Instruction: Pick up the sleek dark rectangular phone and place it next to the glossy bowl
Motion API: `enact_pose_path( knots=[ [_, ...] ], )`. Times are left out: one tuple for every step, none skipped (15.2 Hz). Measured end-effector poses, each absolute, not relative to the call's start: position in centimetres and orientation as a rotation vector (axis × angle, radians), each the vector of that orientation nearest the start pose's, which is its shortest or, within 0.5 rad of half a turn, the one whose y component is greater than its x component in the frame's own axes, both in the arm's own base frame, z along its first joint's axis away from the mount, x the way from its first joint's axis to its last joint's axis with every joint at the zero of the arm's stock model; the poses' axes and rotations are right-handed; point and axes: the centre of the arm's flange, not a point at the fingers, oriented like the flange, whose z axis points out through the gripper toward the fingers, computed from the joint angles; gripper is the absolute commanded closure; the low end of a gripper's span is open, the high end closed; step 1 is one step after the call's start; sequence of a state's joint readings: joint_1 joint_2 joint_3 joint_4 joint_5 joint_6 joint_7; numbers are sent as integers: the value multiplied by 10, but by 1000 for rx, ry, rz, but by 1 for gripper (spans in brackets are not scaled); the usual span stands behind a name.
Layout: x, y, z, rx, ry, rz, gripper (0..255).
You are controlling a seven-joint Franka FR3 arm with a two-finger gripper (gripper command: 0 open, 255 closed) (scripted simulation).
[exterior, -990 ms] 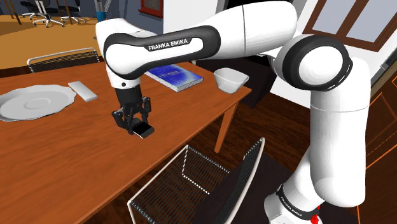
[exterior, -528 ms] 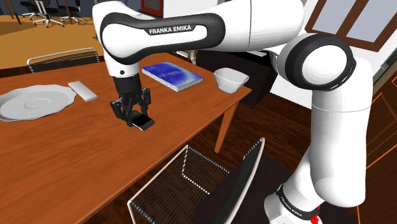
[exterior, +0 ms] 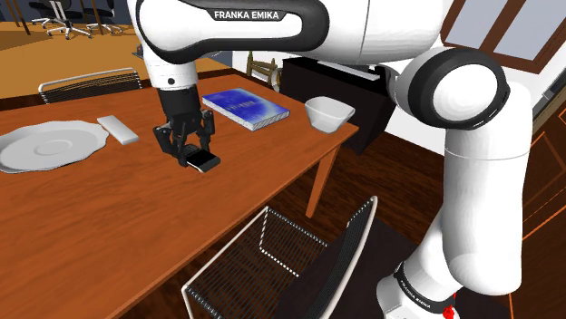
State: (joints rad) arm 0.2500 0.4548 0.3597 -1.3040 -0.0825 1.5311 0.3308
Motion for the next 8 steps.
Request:
enact_pose_path(
  knots=[
    [574,334,485,-3119,-417,335,255],
    [575,334,491,-3119,-417,335,255],
    [574,335,497,-3119,-417,335,255],
    [574,335,501,-3119,-417,335,255],
    [575,334,506,-3119,-417,336,255],
    [575,334,511,-3119,-417,336,255],
    [574,327,512,-3119,-417,336,255],
    [574,318,513,-3119,-416,336,255]
  ],
)
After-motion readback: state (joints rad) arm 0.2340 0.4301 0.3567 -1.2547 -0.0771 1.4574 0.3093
